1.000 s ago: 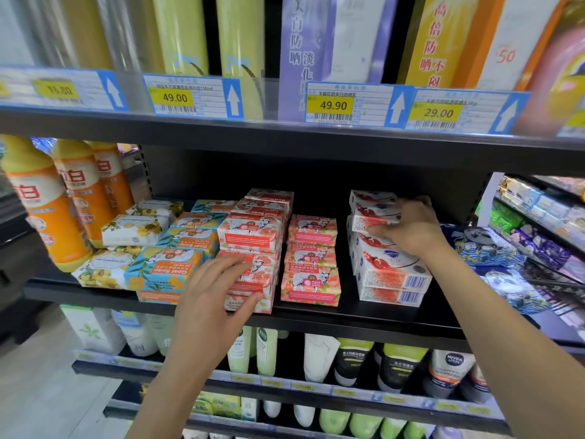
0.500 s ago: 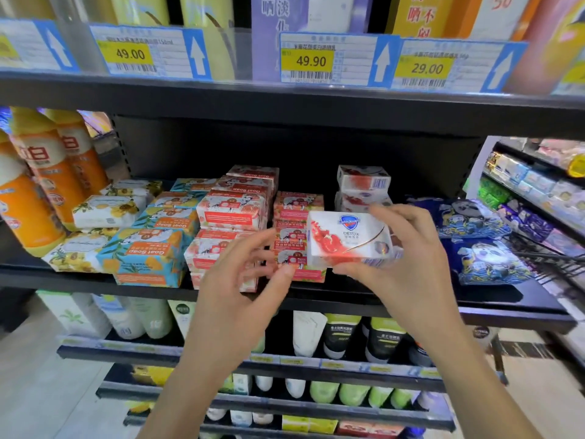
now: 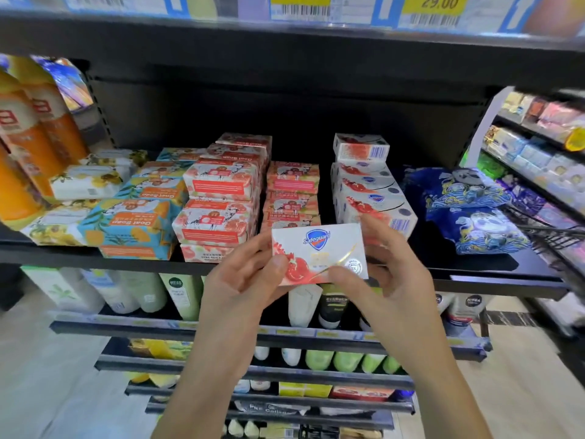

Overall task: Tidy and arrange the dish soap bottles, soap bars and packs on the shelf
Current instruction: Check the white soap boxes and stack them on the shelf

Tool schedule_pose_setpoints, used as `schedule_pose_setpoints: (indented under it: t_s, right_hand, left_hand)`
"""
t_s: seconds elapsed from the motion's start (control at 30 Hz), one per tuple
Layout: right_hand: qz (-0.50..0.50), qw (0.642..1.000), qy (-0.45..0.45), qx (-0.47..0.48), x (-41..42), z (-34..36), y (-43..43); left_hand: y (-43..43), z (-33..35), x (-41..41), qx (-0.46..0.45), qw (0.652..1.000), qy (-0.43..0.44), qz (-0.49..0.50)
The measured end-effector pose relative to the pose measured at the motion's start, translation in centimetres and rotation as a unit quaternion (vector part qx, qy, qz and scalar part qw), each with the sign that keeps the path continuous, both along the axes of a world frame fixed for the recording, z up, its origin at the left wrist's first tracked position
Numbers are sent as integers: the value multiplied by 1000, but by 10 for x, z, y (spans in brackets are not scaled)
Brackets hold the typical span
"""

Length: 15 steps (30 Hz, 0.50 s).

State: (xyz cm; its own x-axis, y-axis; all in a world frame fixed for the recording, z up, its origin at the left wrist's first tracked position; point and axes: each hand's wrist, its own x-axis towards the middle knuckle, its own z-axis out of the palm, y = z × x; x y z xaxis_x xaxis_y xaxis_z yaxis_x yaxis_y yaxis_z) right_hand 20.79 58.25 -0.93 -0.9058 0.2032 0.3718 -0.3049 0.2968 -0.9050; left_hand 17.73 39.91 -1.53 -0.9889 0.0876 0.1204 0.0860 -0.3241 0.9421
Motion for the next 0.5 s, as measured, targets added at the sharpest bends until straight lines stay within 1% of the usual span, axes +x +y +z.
schedule_pose_setpoints:
  t_s: [0.03,0.07,0.1,0.3,0.4,0.5]
  right_hand:
    - [18,998,-33,-60,1,2,1]
    - [32,993,-57,-97,2,3,1]
    - [41,991,-73,-109,3,4,1]
    - [50,986,-93,-129,6,3,-4]
    - [64,984,-81,-149,7,1,-5]
    - [77,984,-62,-149,8,0,-5]
  left_hand:
    - [-1,-1,1,0,1000,2,-1]
    - [-1,-2,1,-4,1000,5,-2]
    - [-2,-4,1,-9,1000,8,-3]
    - [-4,-7,5,-14,1000,21,-14]
    - [-5,-7,6,-18,999,25,-25]
    - [-5,-6,8,-14,999,16,-37]
